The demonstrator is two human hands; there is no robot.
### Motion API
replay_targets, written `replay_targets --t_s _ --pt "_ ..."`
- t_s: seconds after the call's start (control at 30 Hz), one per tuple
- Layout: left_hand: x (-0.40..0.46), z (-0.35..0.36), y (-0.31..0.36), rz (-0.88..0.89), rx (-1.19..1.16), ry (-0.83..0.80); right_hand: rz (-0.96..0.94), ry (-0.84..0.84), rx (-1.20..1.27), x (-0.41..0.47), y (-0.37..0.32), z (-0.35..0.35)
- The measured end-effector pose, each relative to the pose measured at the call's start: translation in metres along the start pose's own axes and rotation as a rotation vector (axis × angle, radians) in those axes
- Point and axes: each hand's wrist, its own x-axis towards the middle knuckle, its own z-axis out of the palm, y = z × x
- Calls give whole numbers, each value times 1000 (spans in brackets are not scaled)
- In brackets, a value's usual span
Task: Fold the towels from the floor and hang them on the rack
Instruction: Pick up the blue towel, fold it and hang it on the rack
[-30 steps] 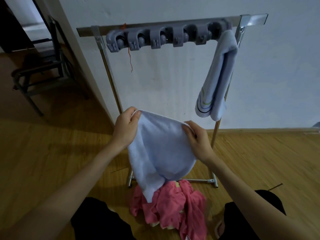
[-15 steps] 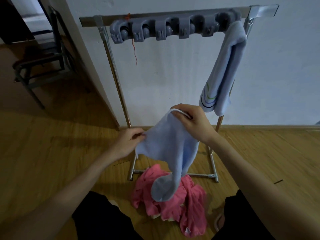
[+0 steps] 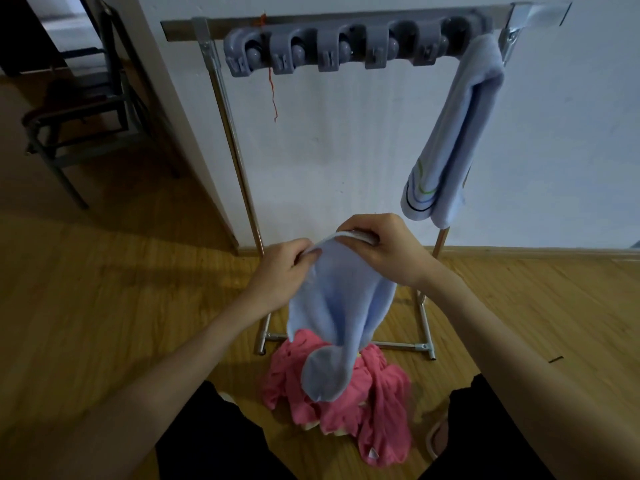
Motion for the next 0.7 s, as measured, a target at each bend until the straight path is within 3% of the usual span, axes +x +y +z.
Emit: replay_targets --t_s 0.27,0.5,0.7 --pt "8 -24 -13 -114 38 141 47 26 -167 -27 25 1" --pt "10 -44 -2 -350 -366 237 -2 93 -290 -38 32 10" --pt "20 -47 8 -442 -483 331 -135 34 -363 -38 16 28"
